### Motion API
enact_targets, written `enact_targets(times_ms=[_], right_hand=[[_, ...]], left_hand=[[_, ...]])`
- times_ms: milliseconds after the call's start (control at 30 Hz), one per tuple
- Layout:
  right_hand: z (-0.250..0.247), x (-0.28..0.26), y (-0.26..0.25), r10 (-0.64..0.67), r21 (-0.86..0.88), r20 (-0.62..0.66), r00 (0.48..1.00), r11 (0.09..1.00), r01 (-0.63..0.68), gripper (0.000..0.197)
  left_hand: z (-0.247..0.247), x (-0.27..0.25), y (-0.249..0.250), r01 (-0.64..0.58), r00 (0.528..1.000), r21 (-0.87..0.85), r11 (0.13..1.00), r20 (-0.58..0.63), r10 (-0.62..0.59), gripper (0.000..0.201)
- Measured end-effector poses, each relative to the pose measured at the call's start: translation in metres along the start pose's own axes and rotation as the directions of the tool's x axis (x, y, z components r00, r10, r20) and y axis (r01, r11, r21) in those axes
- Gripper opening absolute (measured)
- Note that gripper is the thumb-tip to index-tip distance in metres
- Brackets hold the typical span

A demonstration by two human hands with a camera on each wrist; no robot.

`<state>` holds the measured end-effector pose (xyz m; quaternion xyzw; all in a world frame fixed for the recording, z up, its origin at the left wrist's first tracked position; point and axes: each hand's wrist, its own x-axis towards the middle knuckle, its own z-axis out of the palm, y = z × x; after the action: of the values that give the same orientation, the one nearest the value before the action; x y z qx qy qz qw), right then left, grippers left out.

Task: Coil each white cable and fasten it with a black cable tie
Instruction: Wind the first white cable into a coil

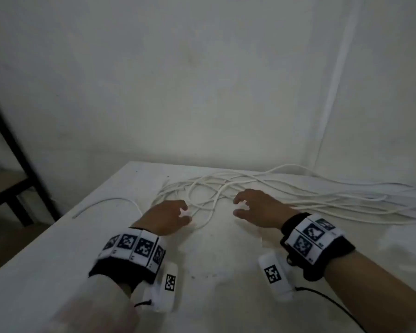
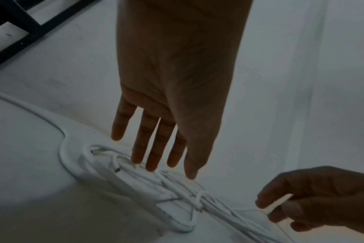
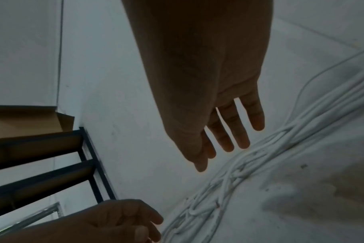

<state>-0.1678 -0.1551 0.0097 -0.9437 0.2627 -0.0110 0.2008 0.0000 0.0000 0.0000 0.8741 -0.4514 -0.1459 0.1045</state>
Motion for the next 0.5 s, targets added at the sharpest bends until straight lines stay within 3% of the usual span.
enact_targets(times_ms=[100,233,400,500], right_hand=[[0.005,0.023,0.003,0.044,-0.029,0.035,0.998,0.999,-0.043,0.038],[0.011,0.053,0.015,0.088,-0.059,0.061,0.994,0.995,-0.084,0.042],[0.012,0.075,0.045,0.151,-0.209,-0.048,0.987,0.965,-0.158,0.051],[0.007,0.081,0.071,0.254,-0.163,-0.108,0.961,0.949,-0.269,0.057]], left_hand=[[0.006,0.020,0.000,0.041,0.999,0.038,0.998,0.024,-0.042,0.046],[0.006,0.050,0.005,0.134,0.990,0.071,0.988,-0.059,-0.130,0.054],[0.015,0.074,0.013,0.258,0.965,0.147,0.955,-0.078,-0.249,0.053],[0.021,0.084,0.017,0.265,0.963,0.133,0.955,-0.078,-0.256,0.045]])
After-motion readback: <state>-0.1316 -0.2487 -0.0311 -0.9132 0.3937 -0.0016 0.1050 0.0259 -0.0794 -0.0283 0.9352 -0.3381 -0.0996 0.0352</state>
